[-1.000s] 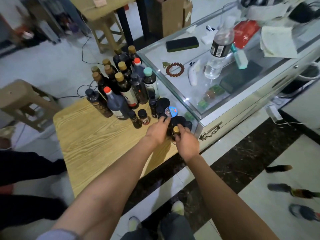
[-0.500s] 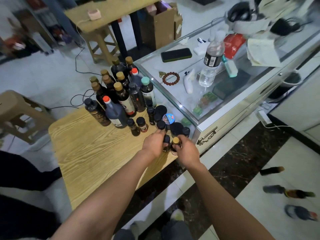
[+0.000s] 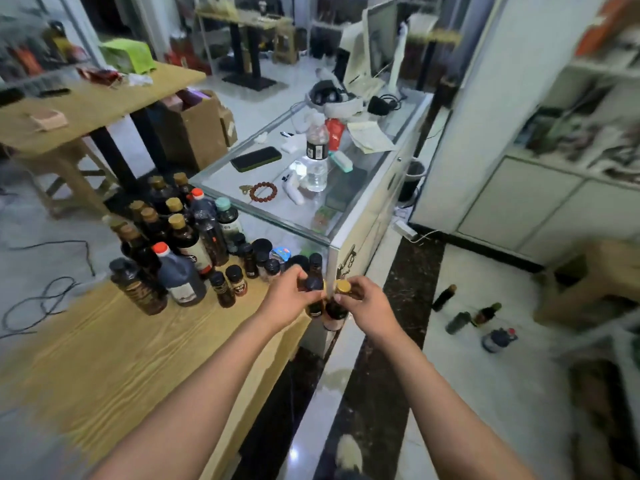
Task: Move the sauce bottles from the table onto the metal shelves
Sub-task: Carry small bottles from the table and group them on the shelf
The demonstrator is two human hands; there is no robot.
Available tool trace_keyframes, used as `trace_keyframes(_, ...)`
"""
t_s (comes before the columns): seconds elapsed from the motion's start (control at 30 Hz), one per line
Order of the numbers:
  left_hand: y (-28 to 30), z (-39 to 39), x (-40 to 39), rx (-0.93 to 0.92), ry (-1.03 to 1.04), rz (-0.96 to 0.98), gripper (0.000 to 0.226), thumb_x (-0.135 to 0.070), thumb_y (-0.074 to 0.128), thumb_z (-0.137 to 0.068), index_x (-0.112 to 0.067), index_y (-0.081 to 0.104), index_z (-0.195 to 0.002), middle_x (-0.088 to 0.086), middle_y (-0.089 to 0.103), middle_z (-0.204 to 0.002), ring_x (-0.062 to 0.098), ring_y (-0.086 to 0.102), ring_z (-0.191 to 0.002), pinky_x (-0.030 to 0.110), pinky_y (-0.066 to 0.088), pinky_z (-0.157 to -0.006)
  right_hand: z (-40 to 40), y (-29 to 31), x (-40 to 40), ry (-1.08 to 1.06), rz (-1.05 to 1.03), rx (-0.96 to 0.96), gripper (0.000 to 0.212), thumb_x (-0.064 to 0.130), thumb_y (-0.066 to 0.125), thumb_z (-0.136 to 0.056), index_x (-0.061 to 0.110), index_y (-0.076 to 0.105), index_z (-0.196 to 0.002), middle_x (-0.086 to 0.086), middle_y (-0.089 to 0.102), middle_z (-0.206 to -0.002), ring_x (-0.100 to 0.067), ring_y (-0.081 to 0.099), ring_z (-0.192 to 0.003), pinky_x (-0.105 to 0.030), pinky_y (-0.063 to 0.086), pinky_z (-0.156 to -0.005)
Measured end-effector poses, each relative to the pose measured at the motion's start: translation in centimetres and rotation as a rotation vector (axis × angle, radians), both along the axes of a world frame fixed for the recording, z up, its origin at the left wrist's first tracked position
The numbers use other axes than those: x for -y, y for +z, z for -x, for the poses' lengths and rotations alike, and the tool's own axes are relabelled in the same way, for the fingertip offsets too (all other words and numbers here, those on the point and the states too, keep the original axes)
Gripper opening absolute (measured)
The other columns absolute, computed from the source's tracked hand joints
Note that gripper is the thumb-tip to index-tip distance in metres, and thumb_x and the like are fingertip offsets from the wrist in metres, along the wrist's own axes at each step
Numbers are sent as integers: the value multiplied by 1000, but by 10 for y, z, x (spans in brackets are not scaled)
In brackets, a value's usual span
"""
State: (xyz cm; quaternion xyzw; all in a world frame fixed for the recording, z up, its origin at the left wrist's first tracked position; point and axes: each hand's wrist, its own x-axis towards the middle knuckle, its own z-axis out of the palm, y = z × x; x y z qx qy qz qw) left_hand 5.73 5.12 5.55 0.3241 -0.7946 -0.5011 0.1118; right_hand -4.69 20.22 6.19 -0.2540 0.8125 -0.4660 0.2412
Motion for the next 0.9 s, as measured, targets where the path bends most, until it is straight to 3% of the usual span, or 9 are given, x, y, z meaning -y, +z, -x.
trace_keyframes(0.1,18,-2,-31,-103,-62,-14,39,-38,83,-68,-21,49,-77,0,62,-74,19,56,-67,35,45,-64,-18,26,-36,-81,90,-27,25,17,77,-83,17,68,-107,1,71,-98,-14,67,-93,-29,54,-87)
trace_keyframes(0.17,31,-6,-61,-158,-127,-62,37,-30,85,-70,-22,48,-75,4,61,-76,18,56,-70,33,44,-65,-33,39,-67,-154,131,-43,22,17,77,-83,18,69,-103,2,71,-95,-12,67,-89,-23,53,-82)
trace_keyframes(0.3,60,-7,-125,-198,-200,-59,38,-31,88,-66,-25,52,-79,-6,61,-81,8,57,-76,22,44,-66,-54,64,-135,-277,188,-48,15,18,76,-85,20,69,-98,8,71,-88,5,64,-76,-9,48,-68)
trace_keyframes(0.43,88,-1,-192,-196,-301,-48,38,-36,86,-66,-31,57,-89,-5,65,-89,10,62,-85,22,49,-69,-66,85,-210,-398,225,-75,16,19,75,-86,17,69,-100,7,70,-84,1,64,-74,-11,46,-63)
trace_keyframes(0.53,111,7,-243,-214,-412,-29,40,-46,83,-67,-31,67,-100,-8,71,-94,9,67,-90,36,58,-81,-71,102,-274,-487,242,-122,11,23,75,-86,28,67,-93,8,70,-81,-5,64,-74,-19,46,-64)
trace_keyframes(0.63,139,13,-313,-247,-480,-28,31,-43,82,-70,-24,72,-93,-6,74,-87,9,70,-83,42,58,-82,-75,124,-348,-589,307,-162,12,21,75,-86,28,66,-91,11,69,-78,1,62,-69,-20,46,-65)
trace_keyframes(0.77,171,19,-414,-303,-520,-23,26,-42,85,-67,-26,70,-80,-6,73,-74,5,69,-68,40,60,-73,-86,154,-447,-677,333,-234,22,28,75,-86,22,67,-105,7,71,-91,-7,66,-84,-22,52,-73)
trace_keyframes(0.9,195,25,-514,-317,-647,-6,40,-54,84,-62,-27,65,-85,-3,72,-78,11,71,-74,42,61,-72,-98,182,-544,-752,331,-308,22,34,73,-86,27,67,-106,8,73,-94,-9,69,-92,-28,56,-84)
